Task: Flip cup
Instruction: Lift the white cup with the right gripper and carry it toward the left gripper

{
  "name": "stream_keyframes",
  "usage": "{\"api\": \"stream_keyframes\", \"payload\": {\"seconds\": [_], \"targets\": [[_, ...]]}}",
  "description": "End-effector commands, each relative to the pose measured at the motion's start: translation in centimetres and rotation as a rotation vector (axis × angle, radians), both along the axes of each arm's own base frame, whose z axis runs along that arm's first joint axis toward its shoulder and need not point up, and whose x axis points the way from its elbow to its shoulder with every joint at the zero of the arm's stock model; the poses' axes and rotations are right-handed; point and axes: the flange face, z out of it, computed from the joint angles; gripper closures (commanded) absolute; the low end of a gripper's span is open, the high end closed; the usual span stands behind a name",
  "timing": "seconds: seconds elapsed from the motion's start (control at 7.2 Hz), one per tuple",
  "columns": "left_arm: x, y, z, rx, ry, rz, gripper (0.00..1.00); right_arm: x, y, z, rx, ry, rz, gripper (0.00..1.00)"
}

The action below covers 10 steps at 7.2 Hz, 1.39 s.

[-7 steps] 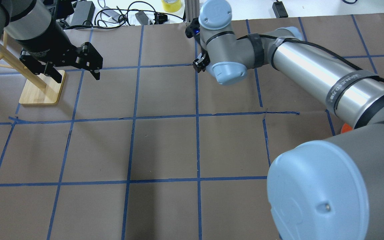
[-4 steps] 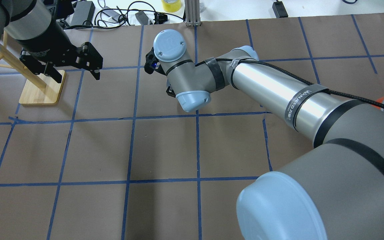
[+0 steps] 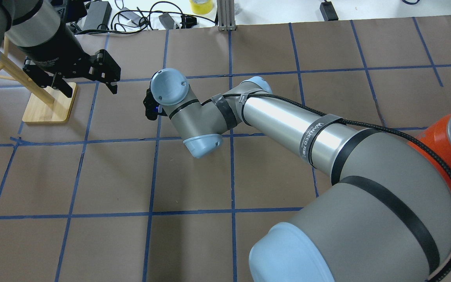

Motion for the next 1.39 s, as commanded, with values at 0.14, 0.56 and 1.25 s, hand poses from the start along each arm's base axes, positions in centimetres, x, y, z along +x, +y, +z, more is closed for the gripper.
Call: {"api": "stream_keyframes", "payload": {"seconds": [0.14,0.56,1.25], "targets": [[0.0,0.0,0.0,0.002,0.000,0.000,0.00,1.0,0.8,-0.8,0.002,0.019,0.075,0.58],[0.1,0.1,0.0,0.009,0.000,0.000,0.00,0.8,1.3,-1.7,0.023,0.021,0.078,0.40],[0.1,0.2,-0.1,0.014,-0.003,-0.001,0.00,-0.2,0.7,1.9,-0.007,0.019,0.051,0.00]]}}
